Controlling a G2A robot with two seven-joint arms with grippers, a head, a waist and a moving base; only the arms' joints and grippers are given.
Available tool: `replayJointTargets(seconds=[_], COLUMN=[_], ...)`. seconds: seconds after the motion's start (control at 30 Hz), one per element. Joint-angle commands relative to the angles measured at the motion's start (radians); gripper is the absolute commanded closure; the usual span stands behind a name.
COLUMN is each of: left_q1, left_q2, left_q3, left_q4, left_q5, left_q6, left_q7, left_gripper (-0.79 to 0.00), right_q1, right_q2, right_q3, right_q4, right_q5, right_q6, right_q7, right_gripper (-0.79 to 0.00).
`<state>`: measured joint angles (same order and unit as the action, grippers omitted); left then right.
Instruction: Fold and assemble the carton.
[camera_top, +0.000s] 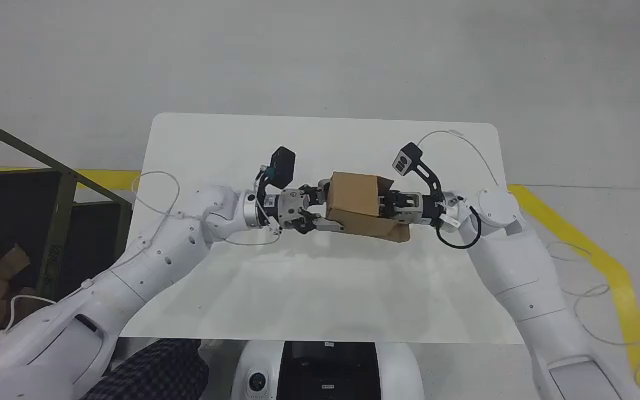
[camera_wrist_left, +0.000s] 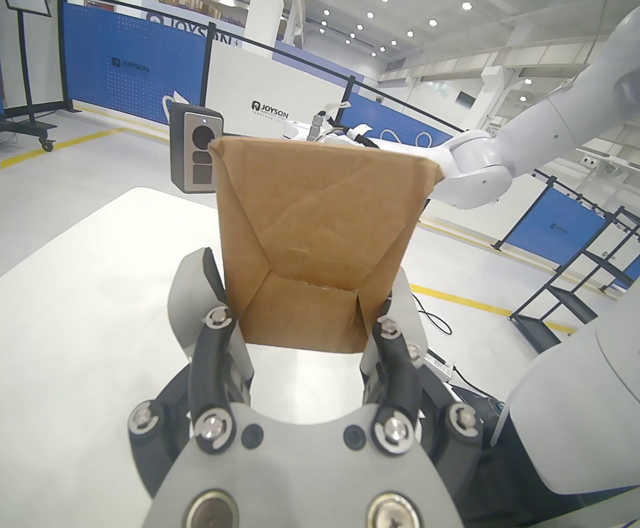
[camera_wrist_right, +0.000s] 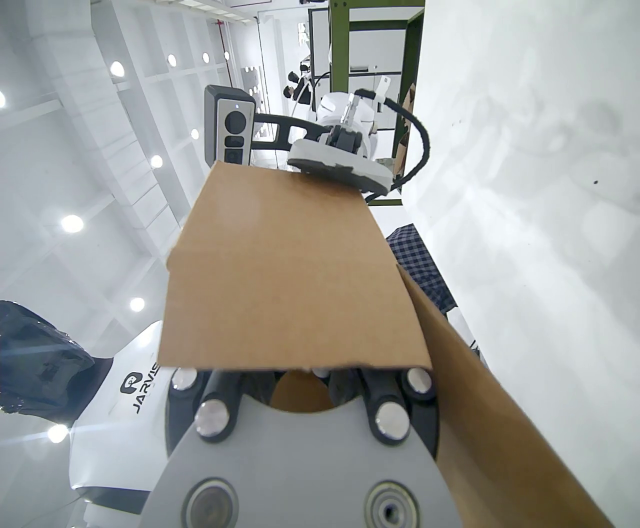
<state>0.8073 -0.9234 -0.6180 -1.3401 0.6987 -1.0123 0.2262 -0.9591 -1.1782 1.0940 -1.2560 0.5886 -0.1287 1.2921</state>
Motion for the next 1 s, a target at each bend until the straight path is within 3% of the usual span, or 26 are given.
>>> replayJointTargets(seconds=[0.0, 0.3, 0.6, 0.97], left_q1=[0.006, 0.037, 0.072, 0.106], left_q2=[0.006, 0.027, 0.030, 0.010], left_q3=[-0.006, -0.048, -0.113, -0.154], left_q4=[-0.002, 0.007, 0.032, 0.028], left_q5=[0.004, 0.031, 0.095, 0.204], left_q6=[0.000, 0.000, 0.000, 0.007], left_q7=[0.013, 0.072, 0.157, 0.222], left_gripper=[-0.379, -0.382, -0.379, -0.369], right_q1=[-0.005, -0.051, -0.138, -0.183], right_q2=[0.003, 0.029, 0.058, 0.061], right_q3=[0.008, 0.109, 0.214, 0.180], right_q4=[-0.004, -0.018, -0.132, -0.284], right_q5=[-0.003, -0.001, -0.004, -0.058], right_q6=[0.002, -0.014, -0.010, 0.009], right_q7=[-0.002, -0.033, -0.045, -0.088], right_gripper=[0.000, 0.000, 0.000, 0.000])
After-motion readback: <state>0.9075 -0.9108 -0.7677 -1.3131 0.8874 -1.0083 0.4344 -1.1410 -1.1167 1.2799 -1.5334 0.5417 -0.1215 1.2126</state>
